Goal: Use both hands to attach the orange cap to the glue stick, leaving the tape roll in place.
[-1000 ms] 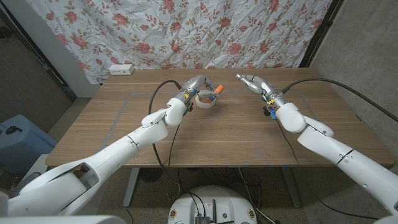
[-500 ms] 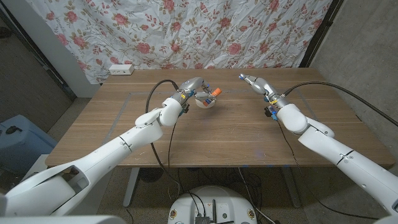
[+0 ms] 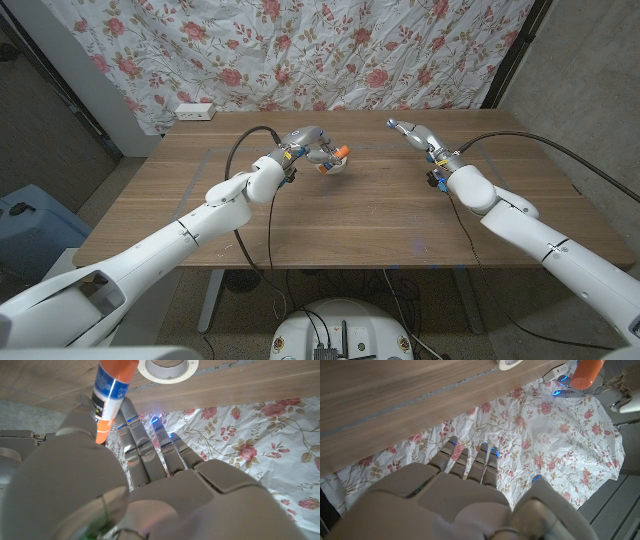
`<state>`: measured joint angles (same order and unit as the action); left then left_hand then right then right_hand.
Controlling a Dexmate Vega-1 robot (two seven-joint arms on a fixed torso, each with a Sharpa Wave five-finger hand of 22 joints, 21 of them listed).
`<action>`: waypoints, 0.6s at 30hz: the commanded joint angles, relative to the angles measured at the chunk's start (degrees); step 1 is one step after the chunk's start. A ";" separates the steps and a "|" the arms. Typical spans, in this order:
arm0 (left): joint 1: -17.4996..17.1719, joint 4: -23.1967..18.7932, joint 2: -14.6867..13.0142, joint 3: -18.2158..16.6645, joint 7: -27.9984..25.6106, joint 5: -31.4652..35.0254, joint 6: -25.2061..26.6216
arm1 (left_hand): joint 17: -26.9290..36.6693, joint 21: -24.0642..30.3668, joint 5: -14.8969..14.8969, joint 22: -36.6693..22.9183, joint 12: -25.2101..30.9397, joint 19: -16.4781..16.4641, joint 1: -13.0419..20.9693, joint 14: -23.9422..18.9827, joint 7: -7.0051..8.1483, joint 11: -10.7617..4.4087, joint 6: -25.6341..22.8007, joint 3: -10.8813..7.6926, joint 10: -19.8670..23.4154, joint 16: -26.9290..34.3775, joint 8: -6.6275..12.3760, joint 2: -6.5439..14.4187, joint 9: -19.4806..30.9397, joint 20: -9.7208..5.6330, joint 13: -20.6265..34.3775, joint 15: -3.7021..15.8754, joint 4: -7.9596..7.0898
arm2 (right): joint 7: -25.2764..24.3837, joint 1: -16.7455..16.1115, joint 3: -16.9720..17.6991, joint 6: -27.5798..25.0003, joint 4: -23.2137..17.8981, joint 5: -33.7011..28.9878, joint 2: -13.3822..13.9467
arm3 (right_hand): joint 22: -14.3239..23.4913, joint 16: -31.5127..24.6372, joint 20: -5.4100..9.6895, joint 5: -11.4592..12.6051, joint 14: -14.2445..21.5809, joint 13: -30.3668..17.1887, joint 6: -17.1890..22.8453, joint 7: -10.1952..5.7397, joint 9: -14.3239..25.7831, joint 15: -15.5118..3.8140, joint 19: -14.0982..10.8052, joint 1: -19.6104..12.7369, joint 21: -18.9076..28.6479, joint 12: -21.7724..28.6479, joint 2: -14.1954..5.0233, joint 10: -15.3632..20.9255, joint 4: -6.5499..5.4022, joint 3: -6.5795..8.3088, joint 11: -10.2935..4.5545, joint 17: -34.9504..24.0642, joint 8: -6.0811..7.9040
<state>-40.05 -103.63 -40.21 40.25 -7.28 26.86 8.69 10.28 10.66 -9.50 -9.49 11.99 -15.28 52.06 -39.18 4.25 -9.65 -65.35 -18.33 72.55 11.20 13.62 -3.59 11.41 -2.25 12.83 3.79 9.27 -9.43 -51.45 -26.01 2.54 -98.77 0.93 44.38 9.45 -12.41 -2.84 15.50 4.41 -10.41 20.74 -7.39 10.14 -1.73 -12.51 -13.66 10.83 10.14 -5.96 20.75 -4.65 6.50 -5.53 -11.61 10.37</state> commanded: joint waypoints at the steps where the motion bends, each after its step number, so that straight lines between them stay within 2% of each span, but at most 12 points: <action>1: 0.10 -2.18 -2.49 -0.73 4.21 1.16 0.32 | 0.13 -0.16 -0.41 -0.07 -0.22 0.37 6.87 0.57 3.04 -3.27 -2.08 0.32 2.62 -0.32 -0.51 6.33 0.12 -0.73 -0.06 8.64 0.15 | 1.34 1.05 -0.24 0.31 2.31 3.12 -0.54 | 0.18 0.25 0.23 -0.10 -0.03 -0.16 -0.58 0.08 0.13 0.21 -0.69 -0.07 0.22 -0.01 0.08 -0.41 0.27 0.22 -0.08 -0.11 -0.13; 8: 0.48 -2.95 -2.96 -0.69 6.07 2.43 1.28 | 0.26 -0.29 -0.47 -0.08 -0.69 1.01 6.83 1.02 3.86 -3.29 -1.16 0.62 1.25 -0.18 -0.94 6.47 0.13 -0.65 -0.32 8.66 0.03 | 2.67 1.07 0.28 2.94 5.41 7.66 -1.96 | 0.18 0.38 0.53 -0.16 -0.67 -0.17 -1.75 0.34 0.12 0.60 -0.16 0.61 -0.06 -0.23 0.13 -1.94 0.01 0.02 -0.07 -0.29 -0.25; 18: 0.98 -4.19 -4.72 -0.07 9.67 5.00 1.28 | 0.34 -0.32 -0.51 -0.06 -0.97 1.55 6.78 1.32 4.34 -3.31 0.17 1.04 -0.29 -0.08 -1.42 6.38 0.14 -0.59 -0.50 8.67 0.02 | 2.32 0.69 0.14 1.87 5.72 9.09 -1.81 | 0.17 0.32 0.76 -0.19 -0.71 -0.16 -1.99 0.53 0.12 0.50 -0.46 1.03 0.03 -0.02 0.21 -2.05 -0.11 -0.11 0.27 -0.37 -0.12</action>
<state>-39.57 -106.47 -43.21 39.74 -1.27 29.45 9.73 10.55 10.28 -9.79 -9.48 11.22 -14.13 52.59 -37.94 6.36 -11.30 -63.25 -17.39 70.92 11.02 12.03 -3.06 11.40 -2.16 12.05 3.60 9.28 -7.24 -50.59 -25.95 4.31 -94.48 7.36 42.99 9.45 -12.07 -2.42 15.50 3.79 -10.41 19.00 -7.07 10.15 -1.11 -12.48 -13.05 10.83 10.15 -5.35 19.01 -4.66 6.50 -5.23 -11.88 10.15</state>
